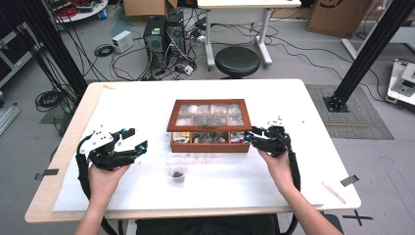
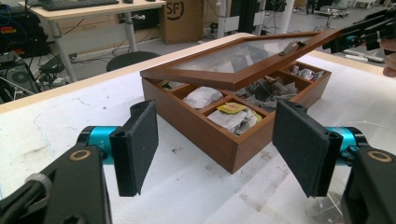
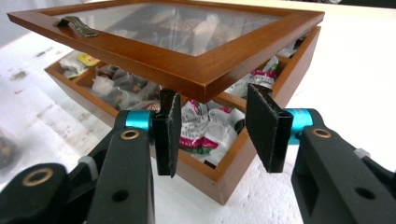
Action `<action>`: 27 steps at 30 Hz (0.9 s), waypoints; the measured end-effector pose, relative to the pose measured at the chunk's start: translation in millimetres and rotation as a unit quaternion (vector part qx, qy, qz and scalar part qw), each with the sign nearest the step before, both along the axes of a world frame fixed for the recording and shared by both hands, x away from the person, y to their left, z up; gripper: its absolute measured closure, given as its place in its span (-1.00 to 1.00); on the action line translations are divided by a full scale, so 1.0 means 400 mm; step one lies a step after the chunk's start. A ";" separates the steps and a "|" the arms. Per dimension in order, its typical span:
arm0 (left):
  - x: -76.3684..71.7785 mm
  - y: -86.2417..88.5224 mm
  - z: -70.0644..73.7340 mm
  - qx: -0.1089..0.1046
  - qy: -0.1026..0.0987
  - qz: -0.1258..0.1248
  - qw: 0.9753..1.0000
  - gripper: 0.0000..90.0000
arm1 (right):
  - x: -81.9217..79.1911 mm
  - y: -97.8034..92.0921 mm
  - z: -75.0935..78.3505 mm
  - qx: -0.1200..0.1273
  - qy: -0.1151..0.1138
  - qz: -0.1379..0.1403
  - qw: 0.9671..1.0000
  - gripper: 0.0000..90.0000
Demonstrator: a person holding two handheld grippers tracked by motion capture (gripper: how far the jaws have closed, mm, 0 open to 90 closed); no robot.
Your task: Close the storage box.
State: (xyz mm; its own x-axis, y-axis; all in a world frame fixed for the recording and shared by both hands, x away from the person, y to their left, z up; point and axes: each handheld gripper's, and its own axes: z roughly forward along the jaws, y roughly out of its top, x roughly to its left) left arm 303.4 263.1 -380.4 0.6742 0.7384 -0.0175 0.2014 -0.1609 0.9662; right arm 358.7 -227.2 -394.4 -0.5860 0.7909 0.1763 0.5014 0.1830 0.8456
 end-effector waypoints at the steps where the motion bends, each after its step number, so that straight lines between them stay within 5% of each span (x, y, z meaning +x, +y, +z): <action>1: 0.000 0.000 0.000 -0.001 0.000 0.000 1.000 -0.30 | 0.000 -0.001 -0.003 -0.002 0.001 -0.001 1.000 0.27; 27: -0.001 -0.005 -0.002 0.004 0.001 -0.001 1.000 -0.30 | -0.005 -0.005 -0.046 -0.020 0.024 0.000 1.000 0.29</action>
